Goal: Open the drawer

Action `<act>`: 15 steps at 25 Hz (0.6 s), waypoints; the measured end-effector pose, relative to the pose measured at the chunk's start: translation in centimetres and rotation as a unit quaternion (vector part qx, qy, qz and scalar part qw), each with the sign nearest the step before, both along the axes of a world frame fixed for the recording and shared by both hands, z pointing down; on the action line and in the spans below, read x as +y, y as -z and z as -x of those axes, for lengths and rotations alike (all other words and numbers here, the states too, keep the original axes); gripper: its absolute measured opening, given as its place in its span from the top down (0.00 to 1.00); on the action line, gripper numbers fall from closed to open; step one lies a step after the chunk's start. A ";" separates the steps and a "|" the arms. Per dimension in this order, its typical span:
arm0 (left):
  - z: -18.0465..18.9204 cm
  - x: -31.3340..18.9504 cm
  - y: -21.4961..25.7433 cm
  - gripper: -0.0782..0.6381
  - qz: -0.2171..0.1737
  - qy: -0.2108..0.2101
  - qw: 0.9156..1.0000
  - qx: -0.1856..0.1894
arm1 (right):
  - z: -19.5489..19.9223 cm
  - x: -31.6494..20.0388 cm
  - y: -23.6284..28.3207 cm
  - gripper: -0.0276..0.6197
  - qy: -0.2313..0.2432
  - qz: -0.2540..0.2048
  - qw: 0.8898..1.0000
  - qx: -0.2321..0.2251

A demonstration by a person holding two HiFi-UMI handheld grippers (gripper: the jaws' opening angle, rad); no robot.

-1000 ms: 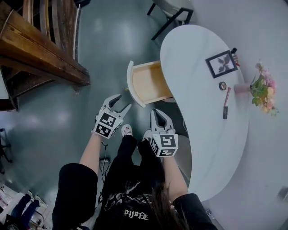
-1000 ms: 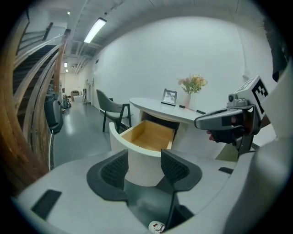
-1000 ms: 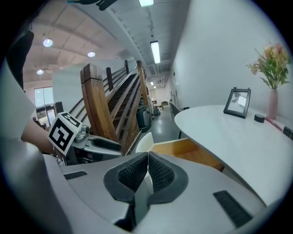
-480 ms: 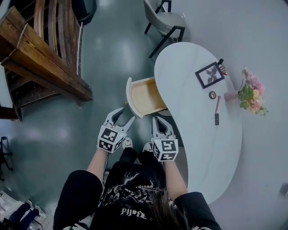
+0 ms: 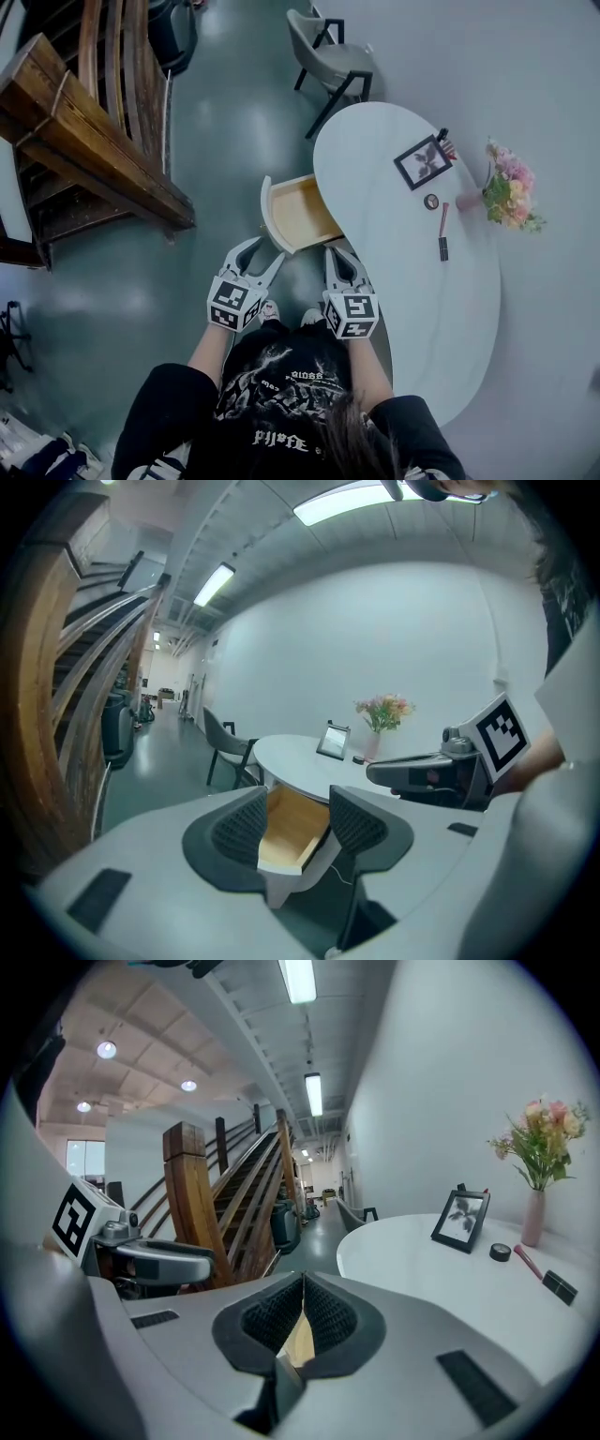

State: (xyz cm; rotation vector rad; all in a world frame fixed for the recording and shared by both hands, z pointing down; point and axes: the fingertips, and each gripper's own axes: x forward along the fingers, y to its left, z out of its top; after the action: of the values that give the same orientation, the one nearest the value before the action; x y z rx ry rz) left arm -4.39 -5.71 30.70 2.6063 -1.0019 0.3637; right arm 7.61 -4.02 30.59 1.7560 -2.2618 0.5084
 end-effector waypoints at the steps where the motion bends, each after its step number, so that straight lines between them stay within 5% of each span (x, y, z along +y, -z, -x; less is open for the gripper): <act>1: -0.3 0.3 0.2 0.59 0.002 -0.004 1.000 0.005 | -0.3 0.1 0.2 0.92 -0.006 -0.002 1.000 -0.007; 5: -1.3 1.4 0.2 0.59 -0.004 -0.020 1.000 0.000 | -1.4 0.5 0.3 0.92 -0.029 -0.004 0.999 -0.028; 9: -2.0 2.1 1.0 0.59 -0.018 -0.031 0.999 0.002 | -1.8 1.0 0.2 0.92 -0.035 -0.002 0.999 0.006; 15: -2.6 2.8 1.8 0.72 -0.021 -0.030 0.999 0.025 | -1.7 2.1 0.6 0.92 -0.029 -0.013 0.999 0.007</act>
State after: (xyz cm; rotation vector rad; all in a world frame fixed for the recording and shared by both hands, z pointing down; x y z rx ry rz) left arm -1.74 -2.94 28.92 2.6738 -0.9256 0.2939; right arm 9.27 -1.96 29.99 1.8366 -2.2241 0.4786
